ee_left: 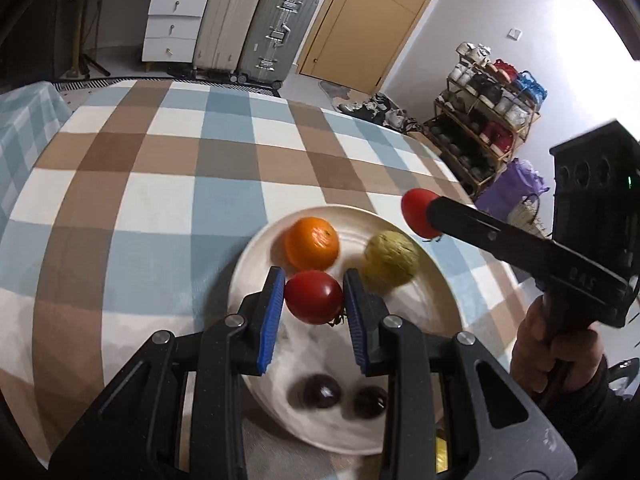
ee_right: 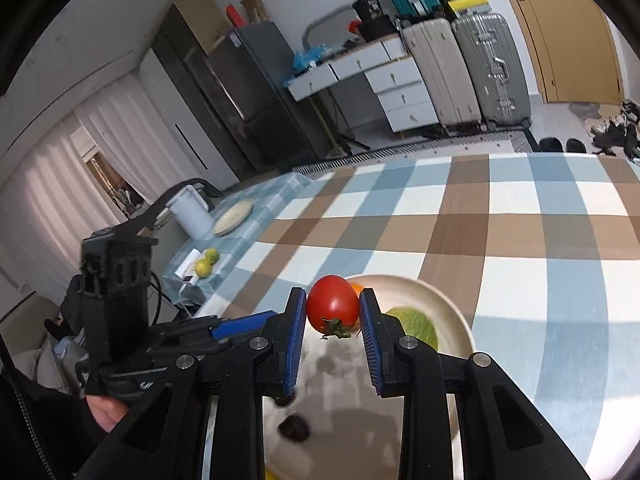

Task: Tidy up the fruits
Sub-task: 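Carry both red tomatoes onto the cream plate and open both tools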

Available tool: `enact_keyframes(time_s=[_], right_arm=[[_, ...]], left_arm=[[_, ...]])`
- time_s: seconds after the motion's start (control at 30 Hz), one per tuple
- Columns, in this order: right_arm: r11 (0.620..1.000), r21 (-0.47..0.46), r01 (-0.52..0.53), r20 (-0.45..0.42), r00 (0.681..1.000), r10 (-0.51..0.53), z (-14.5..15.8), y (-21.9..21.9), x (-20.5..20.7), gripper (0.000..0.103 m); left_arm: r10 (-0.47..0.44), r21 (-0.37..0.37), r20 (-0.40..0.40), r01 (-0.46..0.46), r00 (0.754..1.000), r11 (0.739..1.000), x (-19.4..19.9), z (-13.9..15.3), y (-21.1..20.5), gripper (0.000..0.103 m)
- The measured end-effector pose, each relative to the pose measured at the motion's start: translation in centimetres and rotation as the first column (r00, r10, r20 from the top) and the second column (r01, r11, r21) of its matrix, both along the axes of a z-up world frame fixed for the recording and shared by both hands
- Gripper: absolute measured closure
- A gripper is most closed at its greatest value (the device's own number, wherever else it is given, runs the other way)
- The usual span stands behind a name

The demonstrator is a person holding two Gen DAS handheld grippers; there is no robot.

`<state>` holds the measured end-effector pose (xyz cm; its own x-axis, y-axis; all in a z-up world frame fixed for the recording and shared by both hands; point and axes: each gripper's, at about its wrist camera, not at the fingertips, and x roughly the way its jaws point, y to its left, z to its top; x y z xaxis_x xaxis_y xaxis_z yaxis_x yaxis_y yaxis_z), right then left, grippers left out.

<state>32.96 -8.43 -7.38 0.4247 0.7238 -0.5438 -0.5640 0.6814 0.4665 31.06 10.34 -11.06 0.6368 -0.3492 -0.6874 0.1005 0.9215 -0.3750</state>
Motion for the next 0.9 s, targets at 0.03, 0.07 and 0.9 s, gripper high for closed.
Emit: enact_keyframes(time_s=[0.03, 0.07, 0.9], right_arm=[[1.0, -0.004, 0.002, -0.004, 1.0, -0.002, -0.2, 0.2, 0.5, 0.075], [1.0, -0.015, 0.002, -0.013, 1.0, -0.002, -0.5, 0.5, 1.1, 0.075], [0.996, -0.078, 0.045, 0.075, 0.996, -0.039, 1.0, 2.4, 1.1, 0.035]], left_arm=[[-0.001, 0.001, 0.002, 0.001, 1.0, 1.0, 0.2, -0.1, 0.0, 0.076], [0.0, 0.0, 0.002, 0.0, 1.0, 1.0, 0.5, -0.3, 0.1, 0.076], [0.055, 0.009, 0.062, -0.056, 0.997, 0.998, -1.2, 1.6, 0.8, 0.036]])
